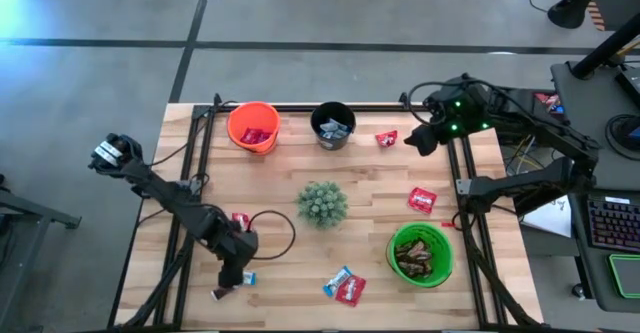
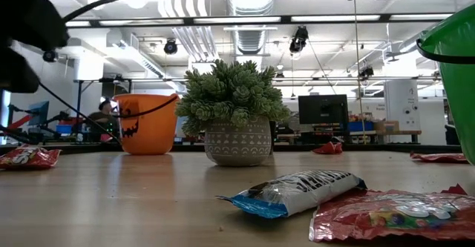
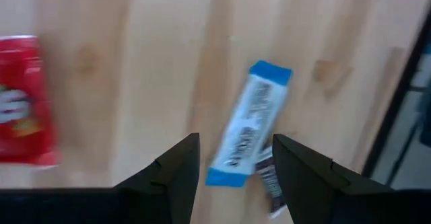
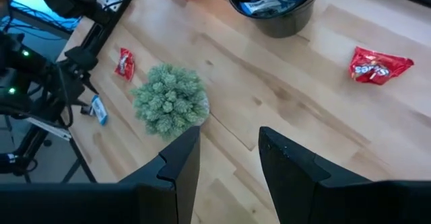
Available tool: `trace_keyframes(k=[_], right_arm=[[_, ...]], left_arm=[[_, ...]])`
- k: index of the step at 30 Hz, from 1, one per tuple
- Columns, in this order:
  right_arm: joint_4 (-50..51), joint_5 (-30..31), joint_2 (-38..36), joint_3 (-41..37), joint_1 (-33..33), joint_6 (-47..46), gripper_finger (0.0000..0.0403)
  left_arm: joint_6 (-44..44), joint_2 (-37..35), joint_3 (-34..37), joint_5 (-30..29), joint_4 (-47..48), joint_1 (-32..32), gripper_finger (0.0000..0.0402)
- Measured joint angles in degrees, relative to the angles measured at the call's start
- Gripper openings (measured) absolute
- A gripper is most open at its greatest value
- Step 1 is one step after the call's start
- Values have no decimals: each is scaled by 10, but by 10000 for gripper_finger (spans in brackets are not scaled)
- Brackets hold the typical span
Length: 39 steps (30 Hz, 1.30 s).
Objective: Organize candy in baskets
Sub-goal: Put the white chocolate bar into the black bucket
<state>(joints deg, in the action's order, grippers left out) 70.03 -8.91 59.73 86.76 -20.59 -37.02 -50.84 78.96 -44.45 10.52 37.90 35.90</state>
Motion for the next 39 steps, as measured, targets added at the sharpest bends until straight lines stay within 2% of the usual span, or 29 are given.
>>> trace_keyframes(k=[4,19,29,33,39], right_arm=[[0,0,4,0,2,-5,141],[-1,0,8,0,2,-26,141],[-1,0,8,0,8,-29,141],[-1,0,8,0,14,-29,141],[-1,0,8,0,16,-29,141]], left_arm=[[-14,4,7,-5,-57,24,168],[19,106,-8,-30,-65,62,168],[23,131,-11,-31,-67,62,163],[18,125,-10,-31,-65,62,127],[5,123,-10,-16,-87,63,23]])
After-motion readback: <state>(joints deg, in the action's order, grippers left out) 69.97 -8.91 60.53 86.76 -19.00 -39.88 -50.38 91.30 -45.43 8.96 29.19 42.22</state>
